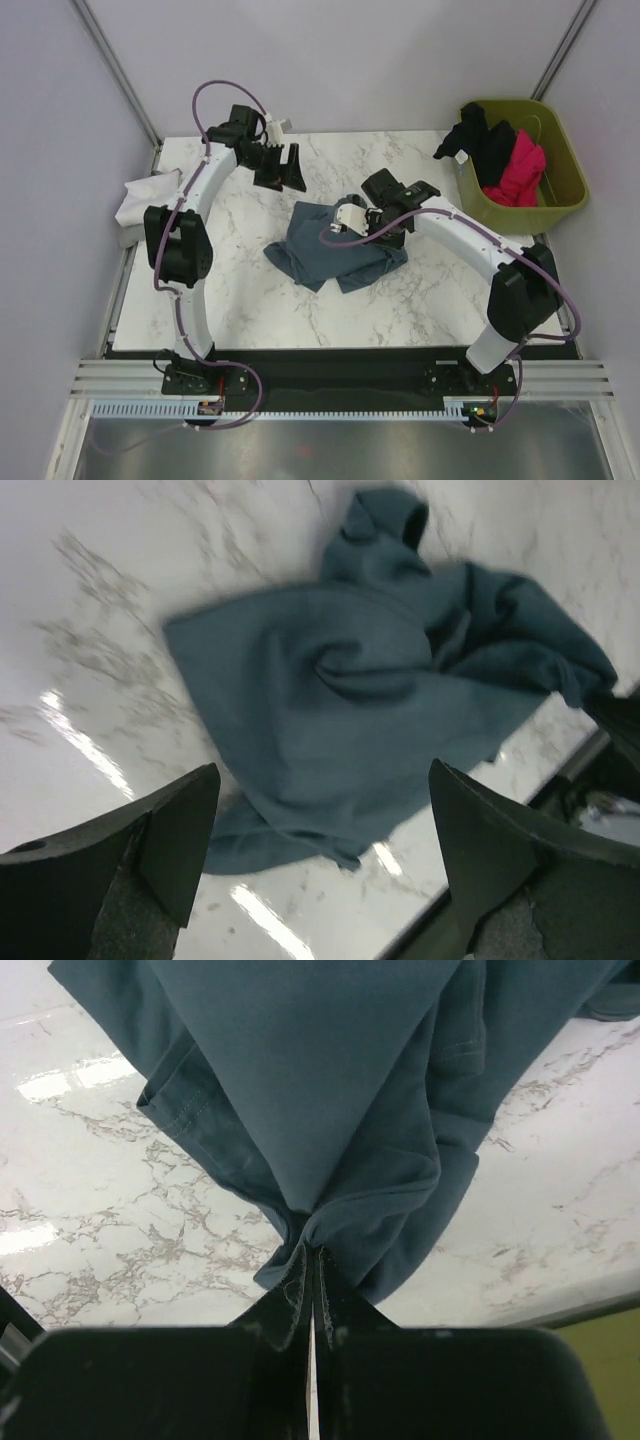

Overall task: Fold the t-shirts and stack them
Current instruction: Flatten the tshirt out

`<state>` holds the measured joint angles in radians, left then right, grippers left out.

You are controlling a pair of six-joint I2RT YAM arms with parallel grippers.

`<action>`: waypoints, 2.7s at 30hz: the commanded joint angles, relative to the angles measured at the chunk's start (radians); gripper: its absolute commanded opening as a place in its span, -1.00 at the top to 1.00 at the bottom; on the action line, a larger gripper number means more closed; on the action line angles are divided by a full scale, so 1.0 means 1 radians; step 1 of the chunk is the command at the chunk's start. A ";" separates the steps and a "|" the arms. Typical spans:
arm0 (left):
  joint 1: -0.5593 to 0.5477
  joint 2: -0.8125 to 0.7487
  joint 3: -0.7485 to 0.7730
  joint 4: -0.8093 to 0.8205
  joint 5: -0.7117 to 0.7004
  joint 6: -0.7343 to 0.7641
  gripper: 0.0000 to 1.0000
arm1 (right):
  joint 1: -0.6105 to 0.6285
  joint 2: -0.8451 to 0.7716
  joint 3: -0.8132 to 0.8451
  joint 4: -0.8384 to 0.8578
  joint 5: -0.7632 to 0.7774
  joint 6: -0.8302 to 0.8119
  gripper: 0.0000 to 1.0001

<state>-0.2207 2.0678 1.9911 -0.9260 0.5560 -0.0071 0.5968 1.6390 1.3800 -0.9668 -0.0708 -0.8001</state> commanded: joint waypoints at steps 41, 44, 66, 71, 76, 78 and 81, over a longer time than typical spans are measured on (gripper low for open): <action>0.029 0.486 0.222 -0.022 -0.018 0.055 0.00 | -0.100 0.128 0.143 0.022 -0.067 0.098 0.99; 0.021 0.509 0.235 -0.019 -0.018 0.059 0.05 | -0.100 0.128 0.146 0.020 -0.070 0.105 0.99; 0.017 0.072 0.261 -0.005 -0.155 0.093 0.96 | -0.216 0.142 0.295 0.210 0.065 0.248 1.00; 0.023 -0.121 0.290 0.019 -0.297 0.173 0.96 | -0.304 0.176 0.512 0.269 0.155 0.260 1.00; 0.046 -0.219 0.302 0.030 -0.385 0.196 0.96 | -0.341 0.191 0.639 0.286 0.183 0.266 1.00; 0.049 -0.262 0.304 0.041 -0.413 0.213 0.96 | -0.342 0.168 0.639 0.293 0.175 0.279 1.00; 0.055 -0.320 0.301 0.049 -0.442 0.231 0.96 | -0.342 0.095 0.576 0.324 0.160 0.303 1.00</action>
<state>-0.1753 1.7710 2.2925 -0.8867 0.1967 0.1577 0.2516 1.8095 1.9804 -0.6846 0.0731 -0.5377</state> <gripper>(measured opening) 0.029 0.008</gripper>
